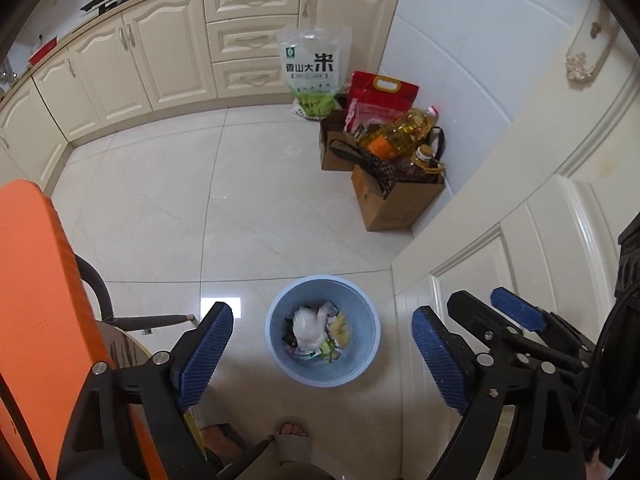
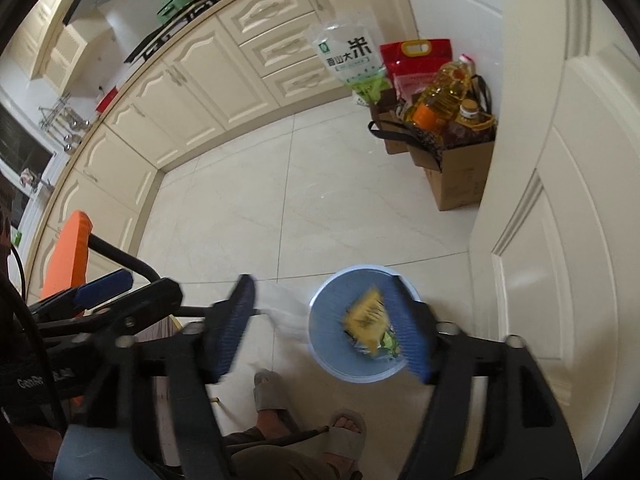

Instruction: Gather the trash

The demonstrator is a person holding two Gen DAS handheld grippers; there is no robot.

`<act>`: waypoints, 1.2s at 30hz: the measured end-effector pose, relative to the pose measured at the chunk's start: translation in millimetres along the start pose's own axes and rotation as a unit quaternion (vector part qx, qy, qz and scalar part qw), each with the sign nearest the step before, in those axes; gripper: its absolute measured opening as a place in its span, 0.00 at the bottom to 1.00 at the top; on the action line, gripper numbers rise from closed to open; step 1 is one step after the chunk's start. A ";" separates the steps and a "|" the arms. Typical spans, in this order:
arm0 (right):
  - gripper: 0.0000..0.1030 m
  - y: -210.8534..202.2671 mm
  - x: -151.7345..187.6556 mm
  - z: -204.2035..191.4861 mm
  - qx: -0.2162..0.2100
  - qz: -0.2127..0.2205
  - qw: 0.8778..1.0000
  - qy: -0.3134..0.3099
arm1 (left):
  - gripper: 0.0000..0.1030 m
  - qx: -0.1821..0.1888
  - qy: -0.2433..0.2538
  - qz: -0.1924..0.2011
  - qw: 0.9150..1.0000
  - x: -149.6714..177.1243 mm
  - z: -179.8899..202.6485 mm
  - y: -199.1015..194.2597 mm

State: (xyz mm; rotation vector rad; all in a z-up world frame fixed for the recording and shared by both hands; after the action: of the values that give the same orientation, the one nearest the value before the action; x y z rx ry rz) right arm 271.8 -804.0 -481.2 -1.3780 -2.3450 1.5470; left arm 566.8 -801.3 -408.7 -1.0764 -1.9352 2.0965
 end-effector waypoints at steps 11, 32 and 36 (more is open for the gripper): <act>1.00 -48.7 -0.4 -4.1 0.032 0.042 0.998 0.017 | 0.99 -0.026 0.022 0.080 0.996 50.7 -9.6 -76.0; 1.00 -197.1 48.6 -243.5 -0.041 0.152 0.980 -0.124 | 0.99 -0.090 -0.091 0.287 0.949 265.9 -134.7 -315.3; 1.00 -211.5 74.5 -303.8 -0.064 0.163 0.971 -0.164 | 0.99 -0.116 -0.116 0.316 0.935 327.8 -155.8 -360.5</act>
State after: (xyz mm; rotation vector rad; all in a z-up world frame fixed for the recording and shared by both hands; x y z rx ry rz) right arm 223.1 -557.0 -199.8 -1.7308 -2.5408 1.8649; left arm 268.1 -434.2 -214.5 -1.7727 -2.2040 2.4254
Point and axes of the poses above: each gripper's, at about its wrist camera, not at the fingertips, and y roughly the way its jaws point, z to its right, x to its underside, the point moved 8 cm from there along y, roughly the way its jaws point, and after that the axes turned 8 degrees about -x, right-handed, at the moved point
